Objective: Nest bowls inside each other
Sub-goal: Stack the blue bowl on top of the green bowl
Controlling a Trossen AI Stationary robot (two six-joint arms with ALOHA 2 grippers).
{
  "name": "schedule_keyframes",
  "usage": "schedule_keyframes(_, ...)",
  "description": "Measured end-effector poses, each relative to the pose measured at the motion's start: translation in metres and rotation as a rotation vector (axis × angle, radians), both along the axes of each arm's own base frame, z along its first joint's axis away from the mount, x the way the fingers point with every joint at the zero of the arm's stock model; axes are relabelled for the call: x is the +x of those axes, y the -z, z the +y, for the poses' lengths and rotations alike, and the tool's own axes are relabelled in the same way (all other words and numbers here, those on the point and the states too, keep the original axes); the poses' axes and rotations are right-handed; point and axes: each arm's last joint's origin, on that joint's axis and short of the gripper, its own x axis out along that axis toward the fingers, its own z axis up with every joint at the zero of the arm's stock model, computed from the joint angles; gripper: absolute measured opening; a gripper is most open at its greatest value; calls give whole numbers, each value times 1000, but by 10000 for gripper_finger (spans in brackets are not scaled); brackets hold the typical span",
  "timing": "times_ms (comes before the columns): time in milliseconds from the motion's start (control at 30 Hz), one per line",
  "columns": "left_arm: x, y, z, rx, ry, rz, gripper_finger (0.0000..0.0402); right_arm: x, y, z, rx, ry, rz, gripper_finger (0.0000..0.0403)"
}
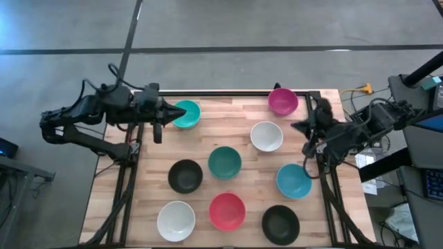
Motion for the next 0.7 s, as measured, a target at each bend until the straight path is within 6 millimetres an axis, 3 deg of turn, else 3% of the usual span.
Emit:
schedule_keyframes(200, 3, 1, 0, 7, 1, 11, 0, 6, 14, 2, 326, -96, 225, 9)
schedule_keyframes(300, 1, 0, 0, 6, 1, 3, 0, 13, 18, 8, 390, -150, 292, 9)
schedule_keyframes(700, 0, 1, 0, 7, 2, 3, 0, 43, 36, 22, 177, -392, 448, 9)
